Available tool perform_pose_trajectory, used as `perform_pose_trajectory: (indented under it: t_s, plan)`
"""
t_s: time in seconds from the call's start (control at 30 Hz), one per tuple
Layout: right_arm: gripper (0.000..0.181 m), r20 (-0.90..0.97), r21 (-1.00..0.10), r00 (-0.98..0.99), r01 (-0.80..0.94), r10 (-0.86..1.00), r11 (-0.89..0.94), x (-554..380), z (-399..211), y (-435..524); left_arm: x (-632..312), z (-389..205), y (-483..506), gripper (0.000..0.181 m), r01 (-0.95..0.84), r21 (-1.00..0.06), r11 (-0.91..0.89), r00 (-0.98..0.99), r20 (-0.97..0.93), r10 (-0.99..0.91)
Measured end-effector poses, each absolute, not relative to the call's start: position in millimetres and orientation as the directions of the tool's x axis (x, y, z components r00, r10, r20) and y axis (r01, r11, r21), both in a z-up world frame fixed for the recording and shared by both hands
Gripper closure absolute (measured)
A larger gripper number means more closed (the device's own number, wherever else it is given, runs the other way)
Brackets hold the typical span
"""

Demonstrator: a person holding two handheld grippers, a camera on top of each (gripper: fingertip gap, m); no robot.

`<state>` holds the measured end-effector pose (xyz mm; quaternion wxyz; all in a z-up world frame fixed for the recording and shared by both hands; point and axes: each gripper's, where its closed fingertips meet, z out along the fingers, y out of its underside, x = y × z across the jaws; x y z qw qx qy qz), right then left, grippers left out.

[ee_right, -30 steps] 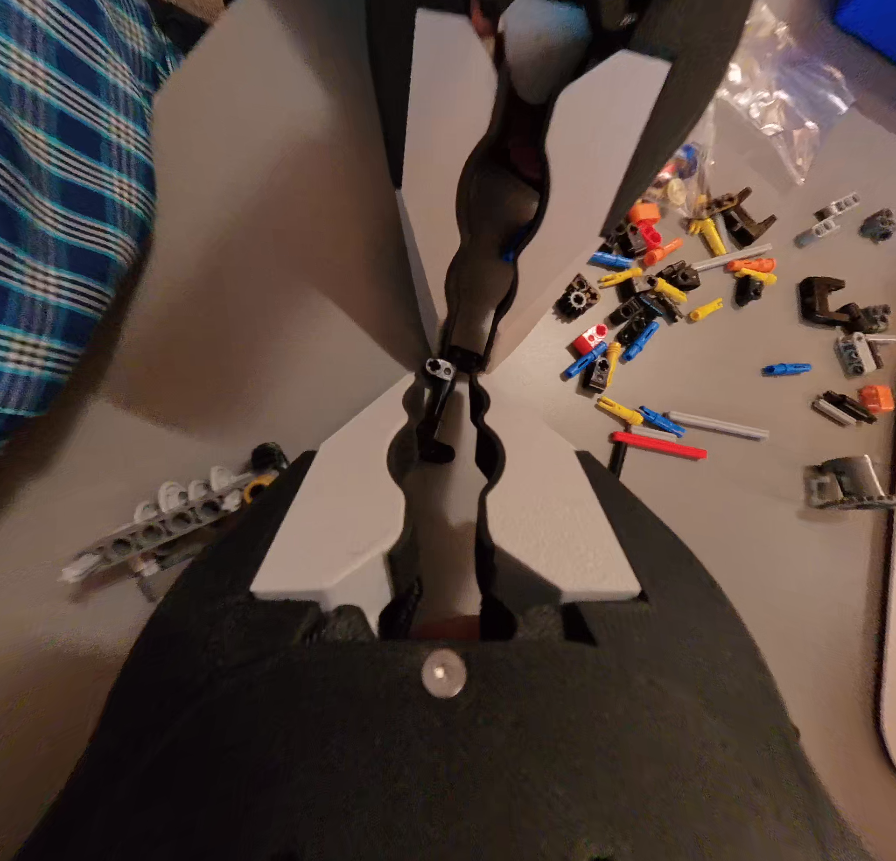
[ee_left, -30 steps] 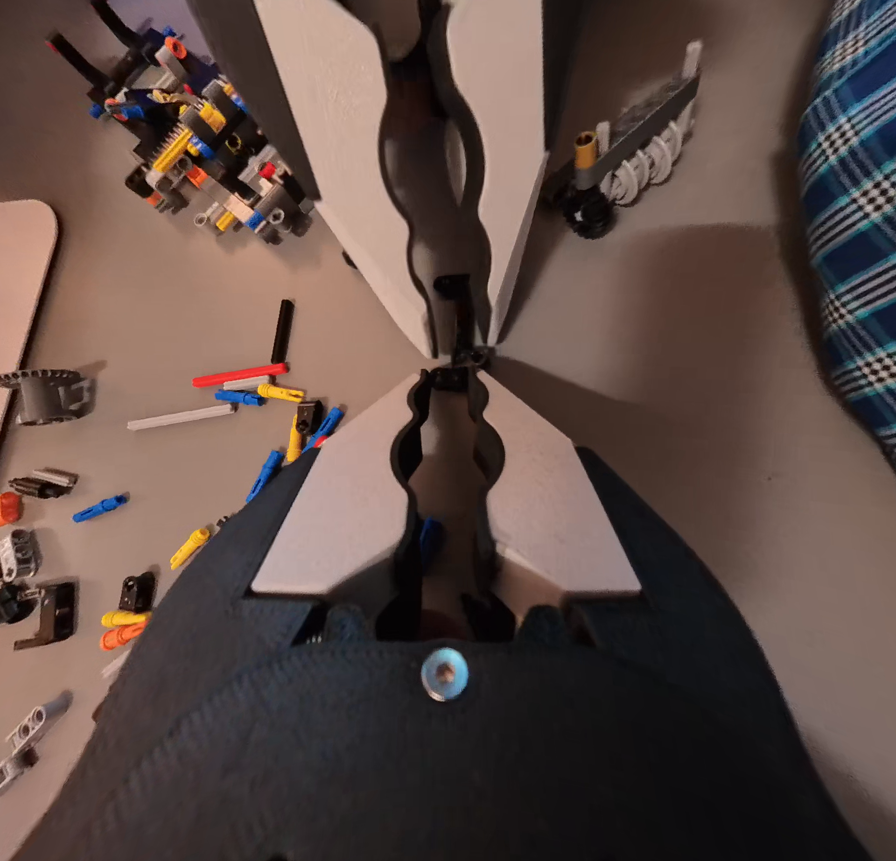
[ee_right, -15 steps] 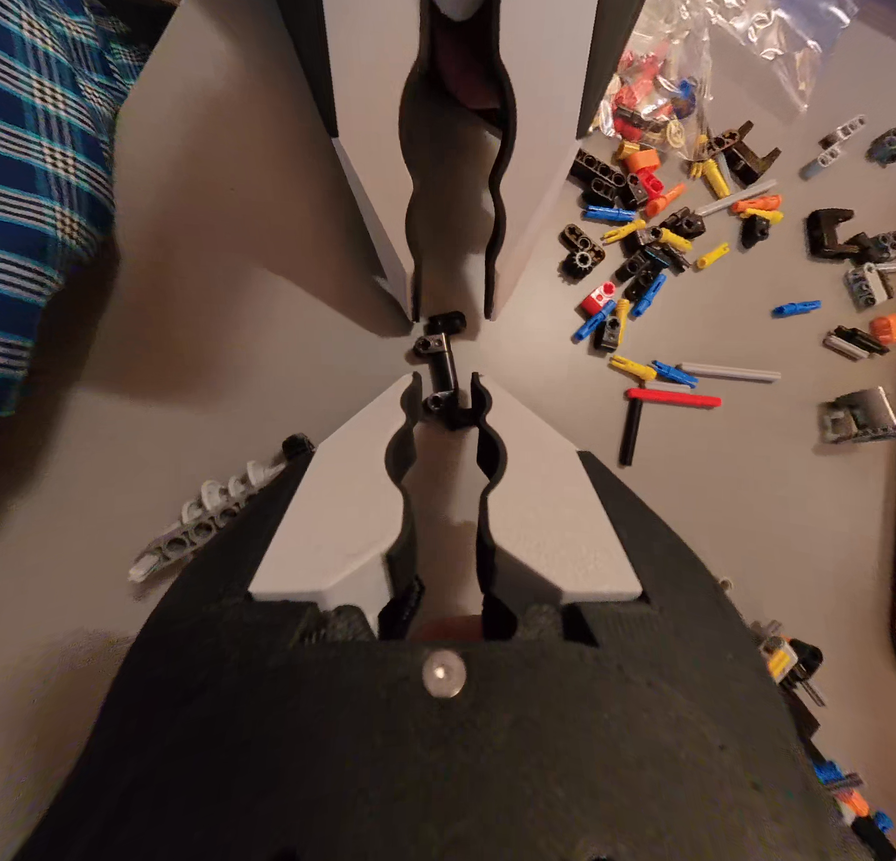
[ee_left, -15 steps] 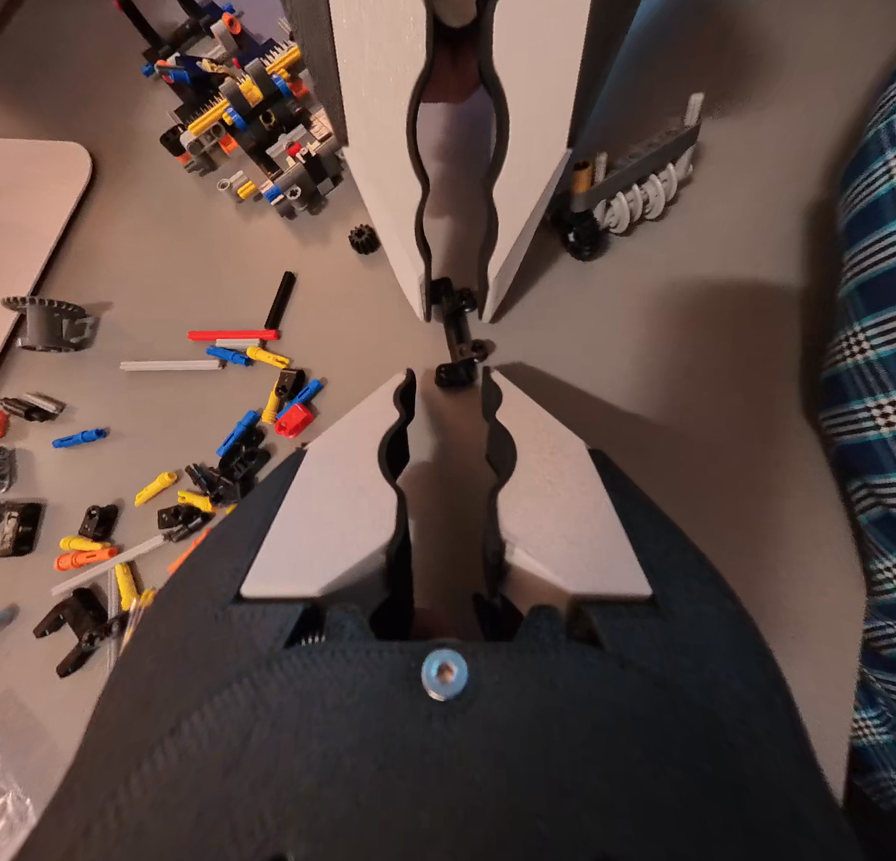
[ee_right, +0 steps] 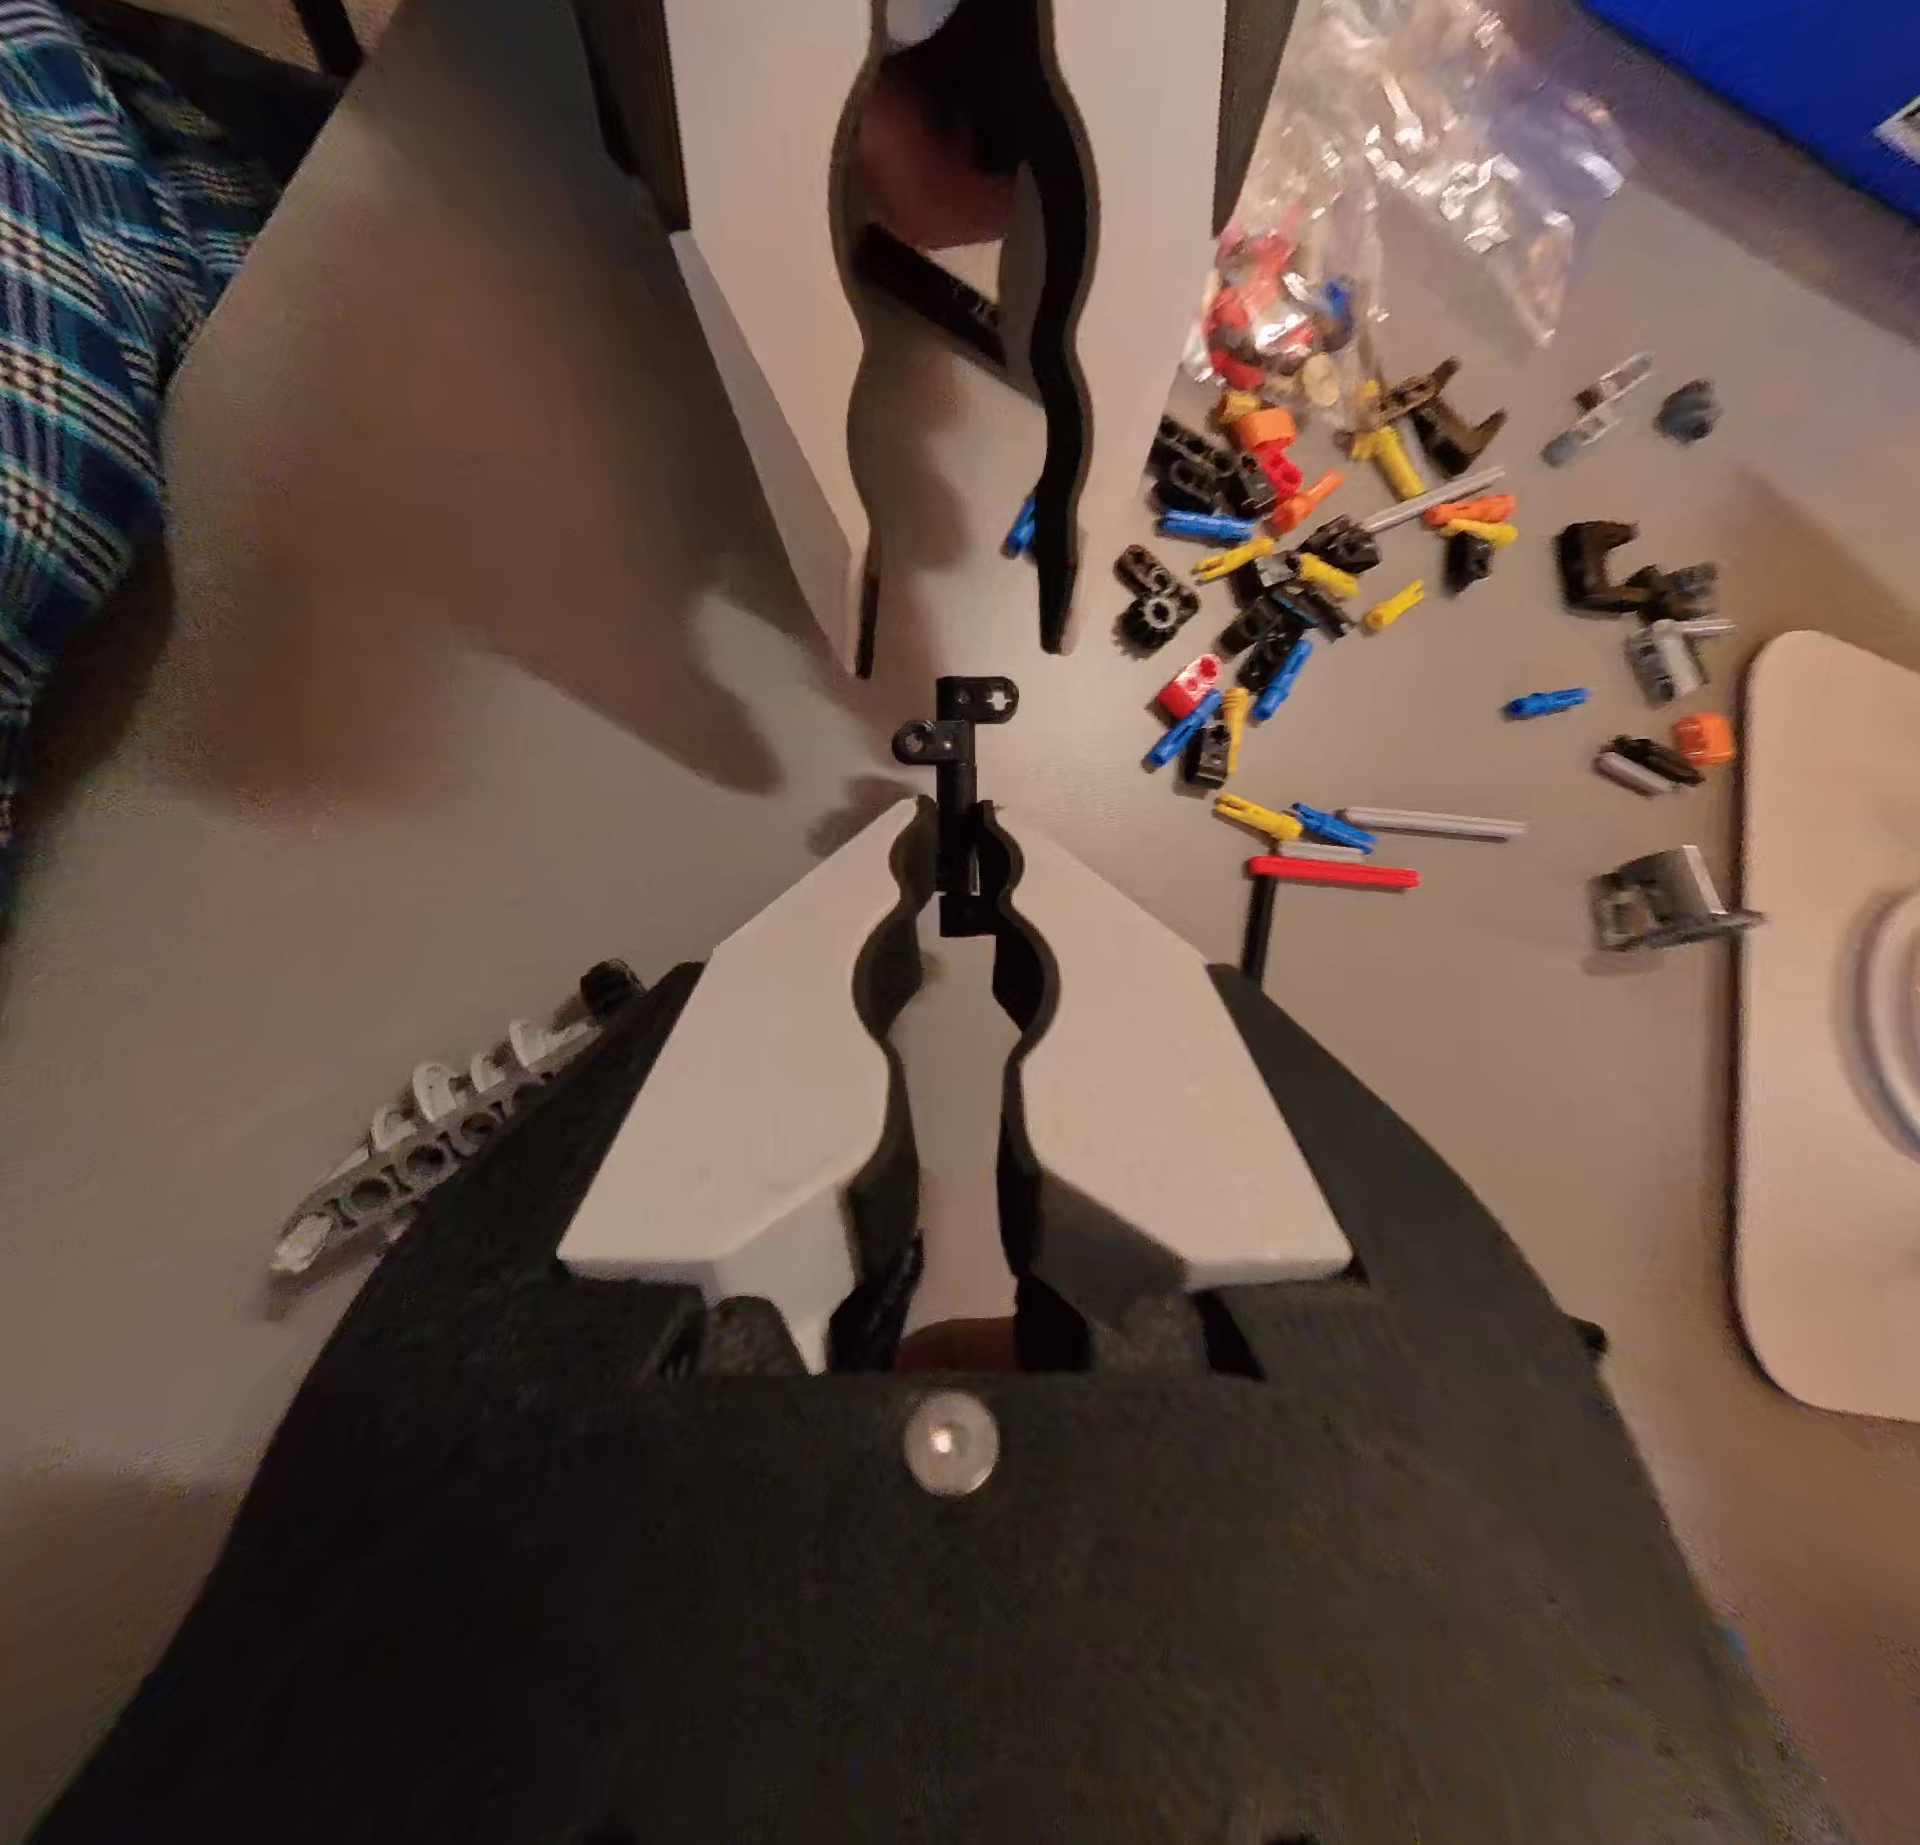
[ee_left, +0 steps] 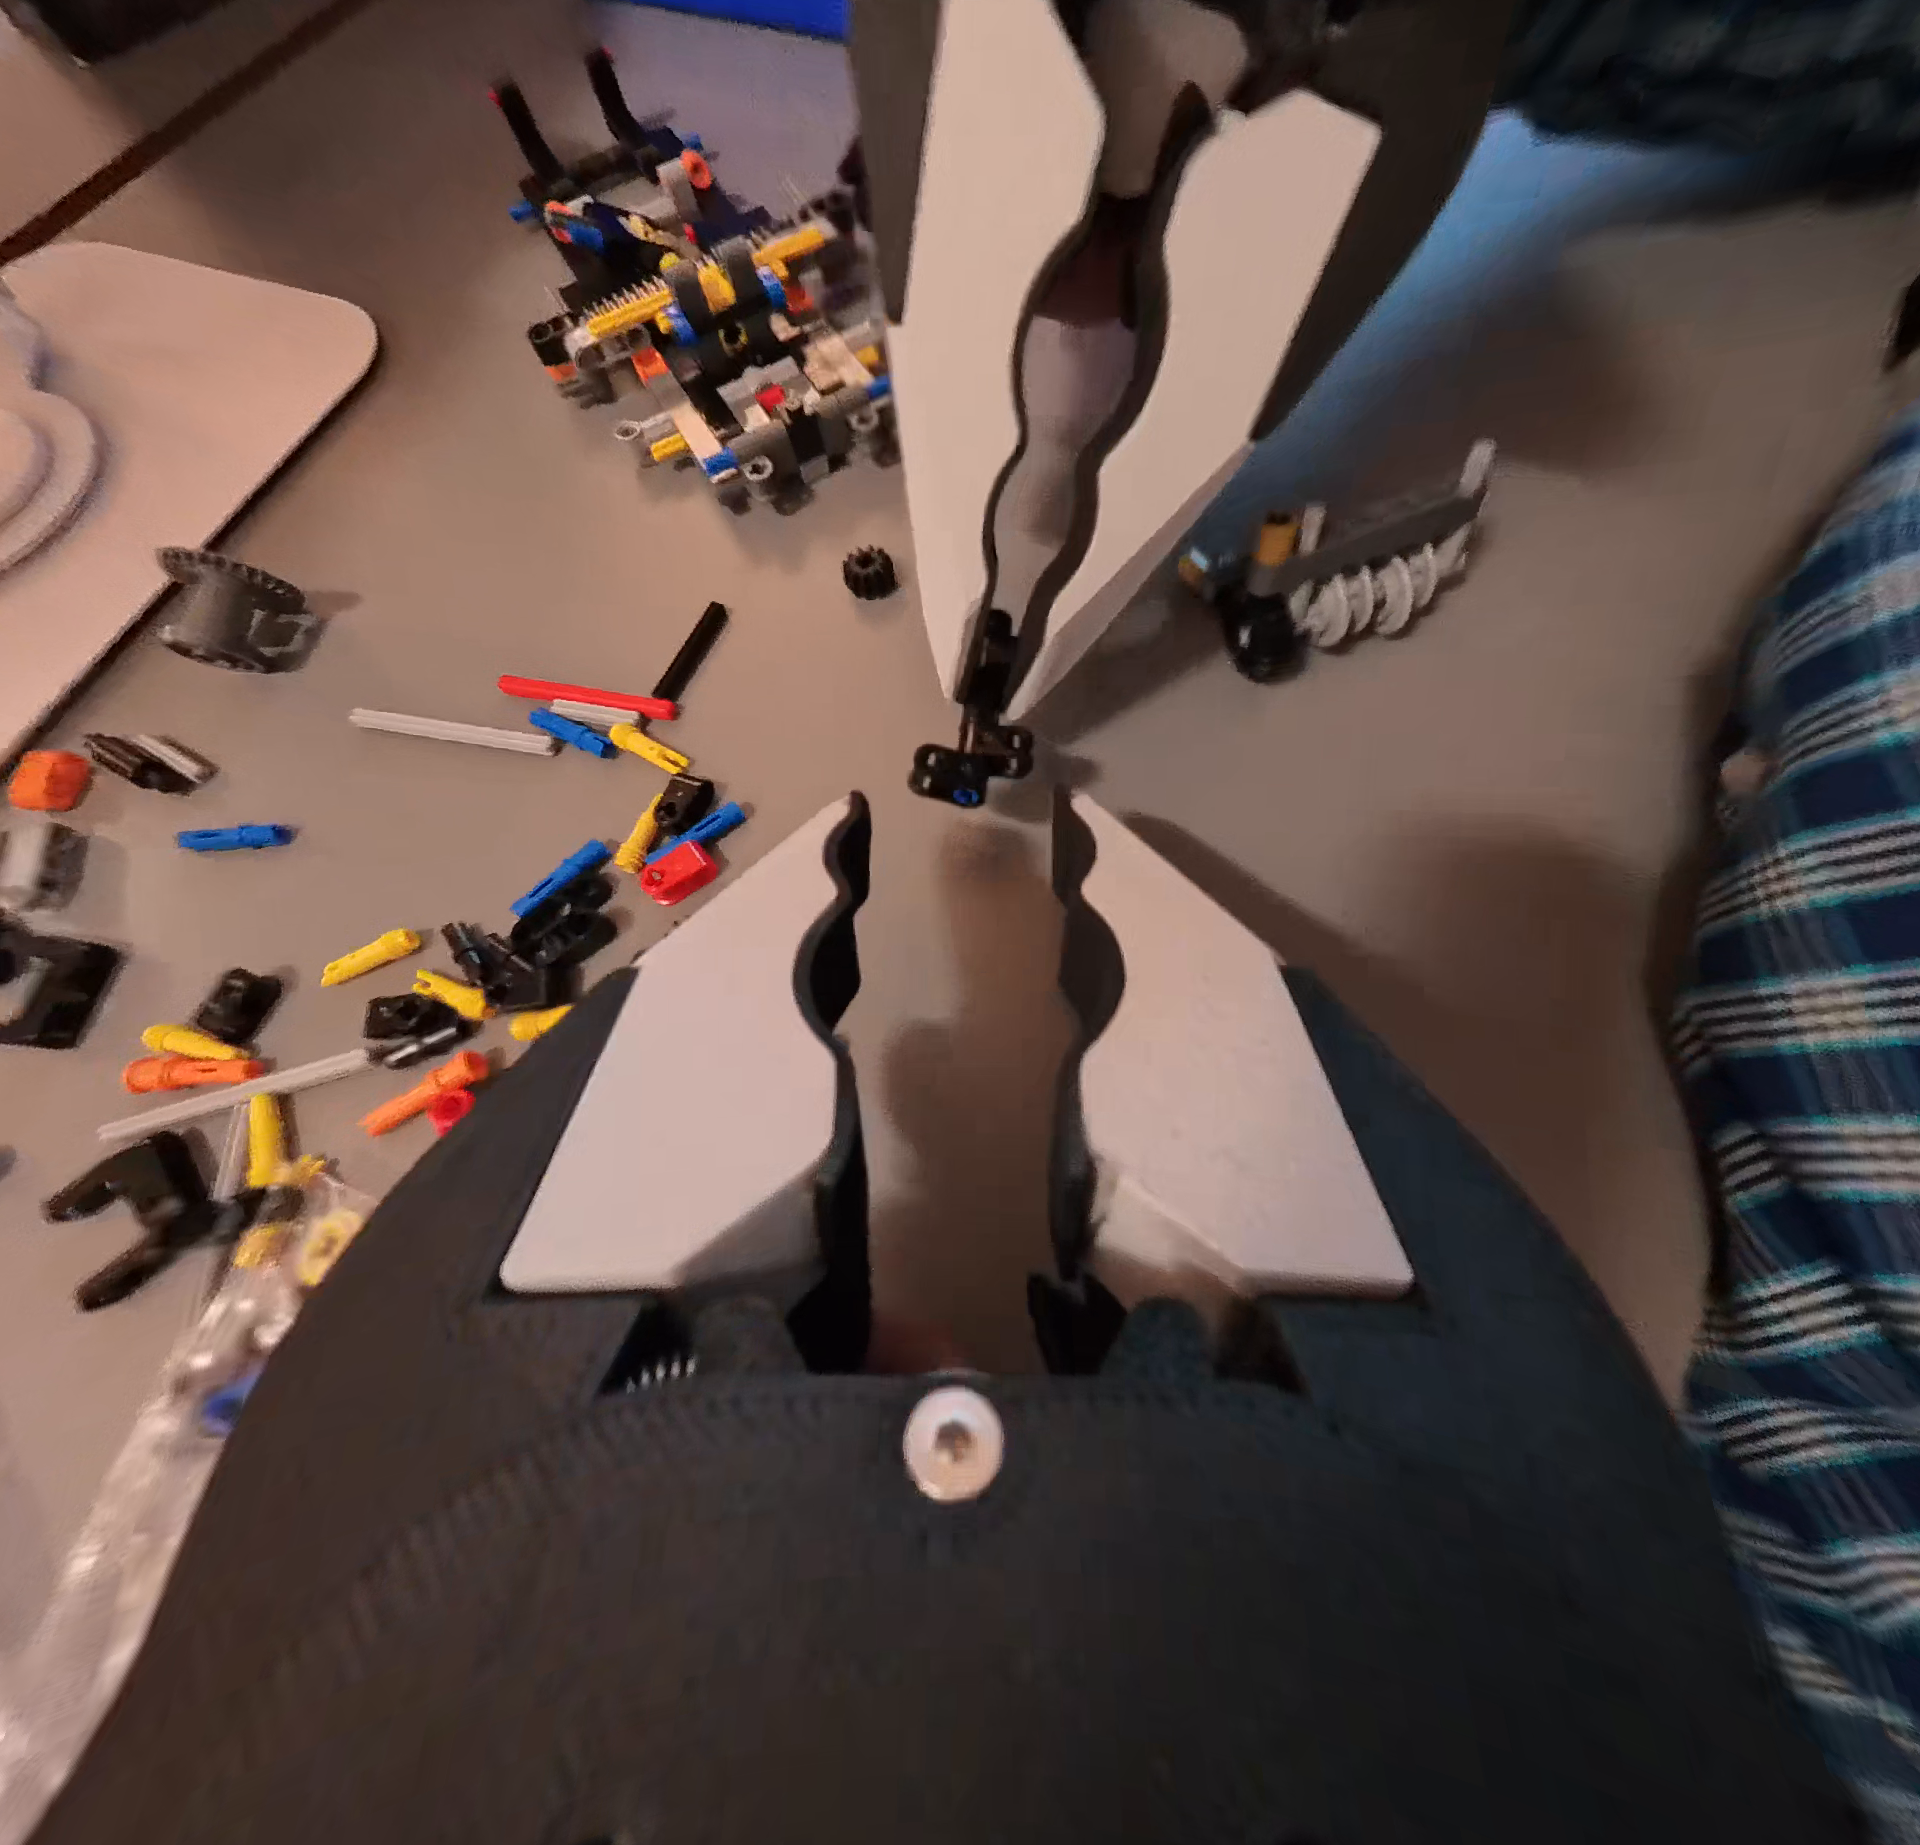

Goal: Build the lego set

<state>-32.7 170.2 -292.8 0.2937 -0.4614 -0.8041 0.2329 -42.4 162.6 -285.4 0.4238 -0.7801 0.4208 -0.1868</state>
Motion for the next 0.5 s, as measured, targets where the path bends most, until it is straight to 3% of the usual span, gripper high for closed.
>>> perform_pose_trajectory:
  t_s: [0.2, 0.5]
  plan:
    - [0.177, 0.462, -0.606, -0.359, 0.540, 0.811, 0.584, -33, -261, 173, -31, -255, 166, 0.148, -0.178, -0.878, -0.445, 0.578, 0.273, -0.769]
    - [0.177, 0.657, -0.509, -0.319, 0.481, 0.684, 0.714, -36, -237, 165, -21, -230, 165, 0.171, -0.011, -0.878, -0.478, 0.484, 0.414, -0.771]
